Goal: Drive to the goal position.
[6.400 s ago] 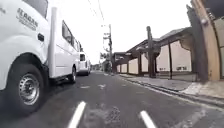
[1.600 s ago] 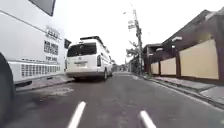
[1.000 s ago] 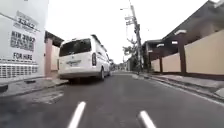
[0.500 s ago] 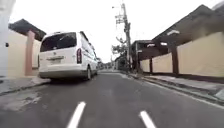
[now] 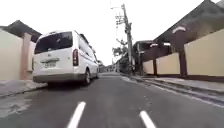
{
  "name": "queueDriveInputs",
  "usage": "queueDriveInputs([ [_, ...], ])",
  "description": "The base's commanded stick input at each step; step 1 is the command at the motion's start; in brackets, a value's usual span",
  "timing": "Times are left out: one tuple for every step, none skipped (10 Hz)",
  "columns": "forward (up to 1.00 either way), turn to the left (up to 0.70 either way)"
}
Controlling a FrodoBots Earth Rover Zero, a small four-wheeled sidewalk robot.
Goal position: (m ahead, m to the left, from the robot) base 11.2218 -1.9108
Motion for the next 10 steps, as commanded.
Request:
queueDriveInputs([
  [0.85, 0.0],
  [0.85, 0.0],
  [0.85, 0.0],
  [0.85, 0.0],
  [0.85, 0.0],
  [0.85, 0.0],
  [0.85, 0.0],
  [0.85, 0.0],
  [0.85, 0.0],
  [0.85, 0.0],
])
